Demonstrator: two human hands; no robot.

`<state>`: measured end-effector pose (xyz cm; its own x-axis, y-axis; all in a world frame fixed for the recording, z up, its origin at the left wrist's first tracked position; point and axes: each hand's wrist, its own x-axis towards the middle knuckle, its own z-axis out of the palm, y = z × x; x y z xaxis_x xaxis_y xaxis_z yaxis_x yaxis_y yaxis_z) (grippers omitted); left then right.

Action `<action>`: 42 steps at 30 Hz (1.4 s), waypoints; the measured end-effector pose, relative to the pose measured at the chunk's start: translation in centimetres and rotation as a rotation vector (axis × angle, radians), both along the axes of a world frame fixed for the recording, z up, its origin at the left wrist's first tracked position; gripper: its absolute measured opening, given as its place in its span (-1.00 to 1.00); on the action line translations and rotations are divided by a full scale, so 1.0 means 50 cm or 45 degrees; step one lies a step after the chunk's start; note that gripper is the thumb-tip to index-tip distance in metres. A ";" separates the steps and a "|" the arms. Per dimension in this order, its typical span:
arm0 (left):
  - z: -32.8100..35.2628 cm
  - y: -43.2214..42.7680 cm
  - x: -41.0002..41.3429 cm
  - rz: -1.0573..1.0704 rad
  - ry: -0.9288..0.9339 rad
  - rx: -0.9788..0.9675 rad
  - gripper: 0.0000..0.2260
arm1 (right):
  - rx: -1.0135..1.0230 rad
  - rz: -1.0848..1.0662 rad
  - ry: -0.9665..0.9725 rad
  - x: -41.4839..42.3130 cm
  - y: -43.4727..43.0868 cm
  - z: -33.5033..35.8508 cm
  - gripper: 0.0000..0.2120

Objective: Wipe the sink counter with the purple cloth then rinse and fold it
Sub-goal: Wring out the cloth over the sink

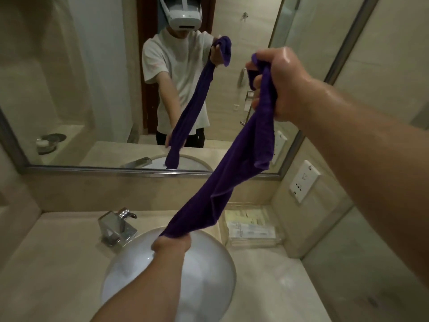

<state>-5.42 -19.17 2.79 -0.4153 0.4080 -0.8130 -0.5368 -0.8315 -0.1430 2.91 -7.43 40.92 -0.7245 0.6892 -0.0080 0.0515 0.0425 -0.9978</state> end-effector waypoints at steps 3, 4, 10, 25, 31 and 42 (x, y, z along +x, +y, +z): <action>-0.007 -0.028 -0.031 -0.007 0.015 -0.106 -0.53 | -0.004 0.049 -0.081 0.009 0.031 -0.031 -0.73; -0.012 -0.036 -0.041 -0.033 0.044 -0.116 -0.52 | -0.002 0.085 -0.103 0.011 0.037 -0.044 -0.71; -0.046 -0.087 -0.088 -0.362 0.458 -0.257 -0.87 | -0.074 0.290 -0.059 0.016 0.048 -0.077 -0.78; 0.174 -0.100 -0.113 -0.562 1.113 -0.153 -0.71 | -0.064 0.448 -0.040 0.018 0.033 -0.144 -0.77; 0.311 -0.073 -0.092 -0.788 1.498 -0.316 -0.58 | -0.042 0.425 -0.035 0.019 0.012 -0.154 -0.73; 0.546 -0.089 -0.112 -1.014 2.666 -1.459 -0.74 | -0.168 0.320 0.311 -0.034 -0.043 -0.194 -0.49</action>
<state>-11.01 -23.62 30.08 -0.6321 0.7135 0.3023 0.5431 0.1297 0.8296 1.20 -9.56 31.24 -0.8626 0.4940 0.1089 -0.1843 -0.1065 -0.9771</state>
